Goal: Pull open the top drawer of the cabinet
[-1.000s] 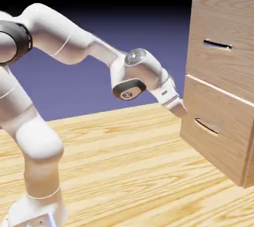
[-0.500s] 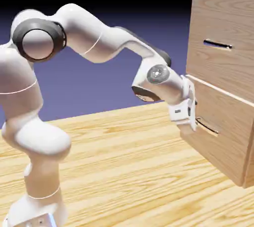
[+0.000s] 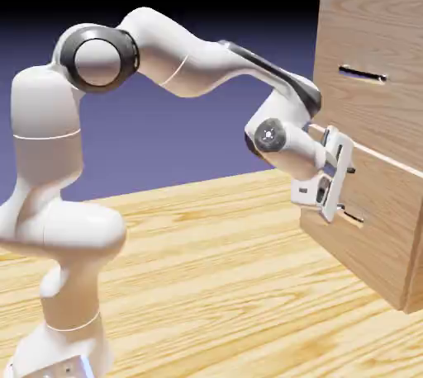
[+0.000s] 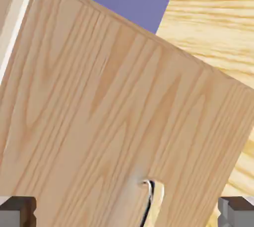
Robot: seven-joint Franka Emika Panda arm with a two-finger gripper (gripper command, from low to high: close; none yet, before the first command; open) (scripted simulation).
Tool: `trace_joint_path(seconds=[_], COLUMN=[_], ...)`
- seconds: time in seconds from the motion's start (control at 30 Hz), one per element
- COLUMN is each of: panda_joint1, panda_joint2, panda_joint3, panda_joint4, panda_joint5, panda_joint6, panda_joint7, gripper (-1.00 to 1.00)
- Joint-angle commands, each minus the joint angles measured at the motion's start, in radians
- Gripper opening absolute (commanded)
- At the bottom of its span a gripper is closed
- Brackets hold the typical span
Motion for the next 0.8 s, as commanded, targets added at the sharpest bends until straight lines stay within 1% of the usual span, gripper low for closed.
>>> trace_joint_path(seconds=[0.0, 0.77], panda_joint1=[0.024, 0.569], panda_joint2=[0.016, 0.364], panda_joint3=[-0.025, -0.589], panda_joint4=[0.015, 0.355], panda_joint5=[0.044, 1.018], panda_joint6=[-0.002, -0.036], panda_joint7=[-0.012, -0.290], gripper=[0.00, 0.00])
